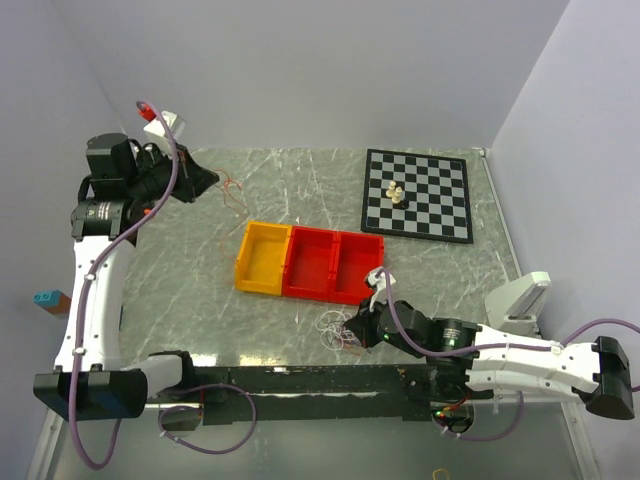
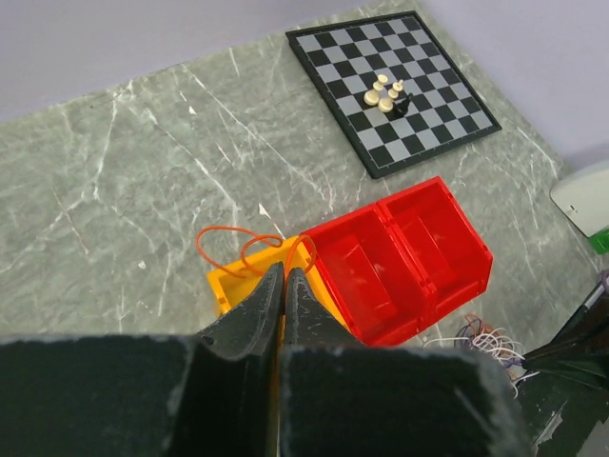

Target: Untangle the cables

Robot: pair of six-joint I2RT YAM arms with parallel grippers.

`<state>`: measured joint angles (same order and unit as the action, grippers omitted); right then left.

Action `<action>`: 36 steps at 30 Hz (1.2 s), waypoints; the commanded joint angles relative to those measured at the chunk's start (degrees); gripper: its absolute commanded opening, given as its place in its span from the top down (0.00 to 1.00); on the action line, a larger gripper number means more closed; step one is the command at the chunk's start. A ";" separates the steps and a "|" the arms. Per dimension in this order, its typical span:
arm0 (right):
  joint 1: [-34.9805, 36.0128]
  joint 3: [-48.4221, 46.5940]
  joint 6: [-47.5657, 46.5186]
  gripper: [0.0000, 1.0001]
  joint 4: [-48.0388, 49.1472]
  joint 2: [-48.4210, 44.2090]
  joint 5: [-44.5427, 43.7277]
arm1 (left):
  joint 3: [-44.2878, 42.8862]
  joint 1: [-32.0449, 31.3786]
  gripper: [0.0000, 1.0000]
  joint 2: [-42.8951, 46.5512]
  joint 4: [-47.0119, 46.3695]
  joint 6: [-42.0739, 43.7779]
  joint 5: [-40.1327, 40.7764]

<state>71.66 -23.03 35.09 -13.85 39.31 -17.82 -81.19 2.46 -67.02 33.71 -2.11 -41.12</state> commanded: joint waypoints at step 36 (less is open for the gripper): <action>0.50 -0.09 1.12 1.00 3.47 -1.43 -0.72 | -2.49 -1.67 0.99 -1.36 -4.44 -1.05 -3.00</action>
<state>71.77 -23.14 35.59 -13.15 37.85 -17.91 -84.01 1.58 -69.23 33.06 -2.61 -43.27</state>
